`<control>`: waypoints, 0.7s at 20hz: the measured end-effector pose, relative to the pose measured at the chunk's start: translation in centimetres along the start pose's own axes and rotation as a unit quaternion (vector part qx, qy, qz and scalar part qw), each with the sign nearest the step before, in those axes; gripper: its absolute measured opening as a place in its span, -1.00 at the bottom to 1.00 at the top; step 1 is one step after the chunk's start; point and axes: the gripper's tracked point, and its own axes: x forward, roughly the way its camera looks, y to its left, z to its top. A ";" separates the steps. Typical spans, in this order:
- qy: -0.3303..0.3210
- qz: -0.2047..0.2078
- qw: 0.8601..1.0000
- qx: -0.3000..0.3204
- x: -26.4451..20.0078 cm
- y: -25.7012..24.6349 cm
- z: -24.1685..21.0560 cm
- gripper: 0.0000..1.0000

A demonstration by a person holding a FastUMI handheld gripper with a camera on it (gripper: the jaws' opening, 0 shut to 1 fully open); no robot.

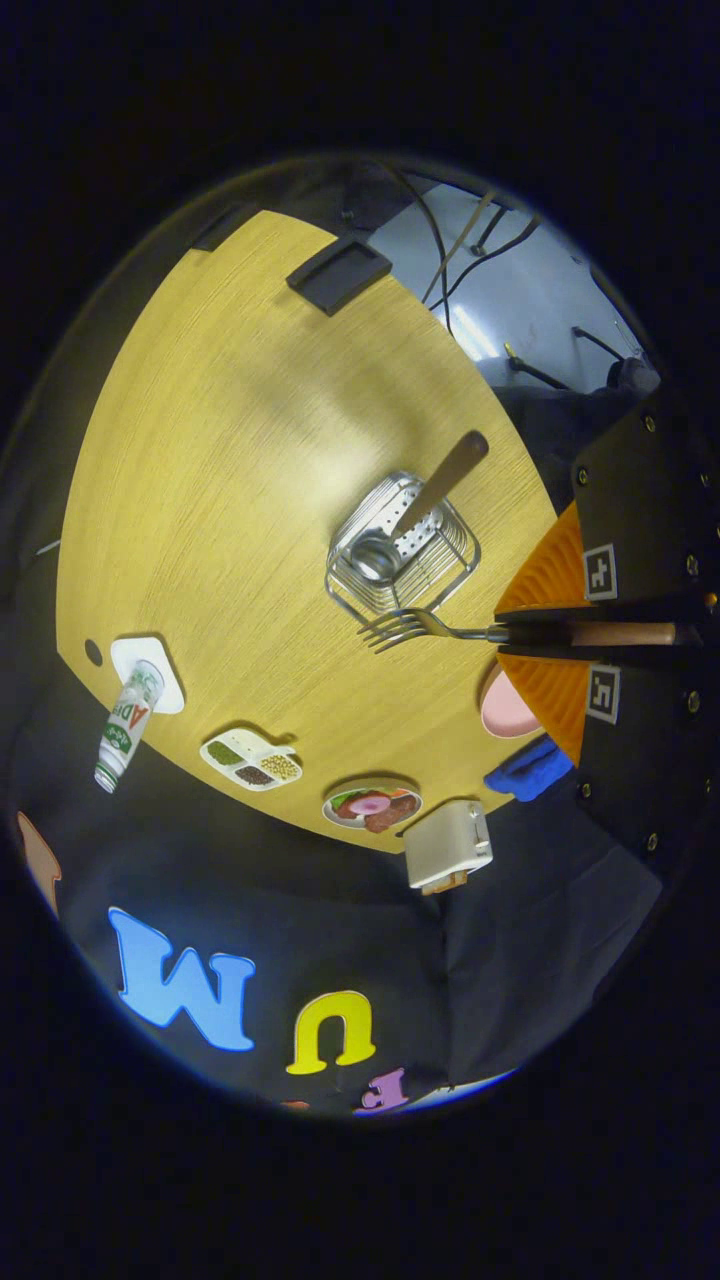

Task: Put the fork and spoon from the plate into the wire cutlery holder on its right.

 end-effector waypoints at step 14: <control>0.043 -0.049 0.998 -0.008 3.1 -2.4 0.1 -0.81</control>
